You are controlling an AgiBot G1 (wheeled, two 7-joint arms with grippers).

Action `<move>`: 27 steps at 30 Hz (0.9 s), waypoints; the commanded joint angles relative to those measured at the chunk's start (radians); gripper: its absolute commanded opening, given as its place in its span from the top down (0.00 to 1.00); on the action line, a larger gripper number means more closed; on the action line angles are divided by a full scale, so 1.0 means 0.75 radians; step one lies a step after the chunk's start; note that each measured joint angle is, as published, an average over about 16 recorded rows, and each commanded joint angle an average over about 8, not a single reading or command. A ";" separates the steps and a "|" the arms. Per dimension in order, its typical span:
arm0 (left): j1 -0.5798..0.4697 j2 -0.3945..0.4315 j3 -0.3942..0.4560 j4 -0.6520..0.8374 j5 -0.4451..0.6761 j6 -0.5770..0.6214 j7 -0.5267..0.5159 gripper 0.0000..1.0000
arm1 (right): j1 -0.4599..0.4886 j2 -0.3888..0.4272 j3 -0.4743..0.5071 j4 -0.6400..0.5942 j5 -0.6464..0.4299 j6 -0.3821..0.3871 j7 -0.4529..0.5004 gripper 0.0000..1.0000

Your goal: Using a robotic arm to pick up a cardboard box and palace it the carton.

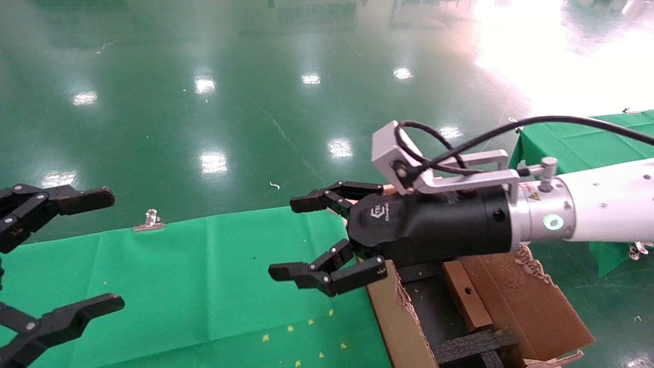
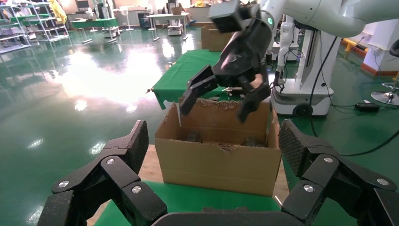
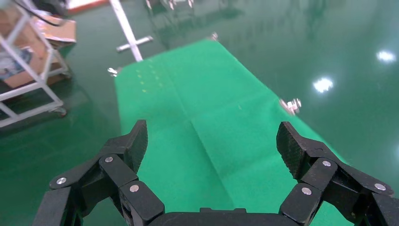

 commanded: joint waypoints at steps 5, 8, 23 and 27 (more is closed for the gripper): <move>0.000 0.000 0.000 0.000 0.000 0.000 0.000 0.00 | -0.109 -0.011 0.141 -0.008 0.102 -0.078 -0.182 0.00; 0.000 0.000 0.000 0.000 0.000 0.000 0.000 0.00 | -0.164 -0.016 0.211 -0.011 0.153 -0.117 -0.274 0.00; 0.000 0.000 0.000 0.000 0.000 0.000 0.000 0.00 | -0.289 -0.030 0.374 -0.021 0.273 -0.207 -0.465 0.00; 0.000 0.000 0.000 0.000 0.000 0.000 0.000 0.00 | -0.281 -0.029 0.363 -0.021 0.265 -0.201 -0.456 0.00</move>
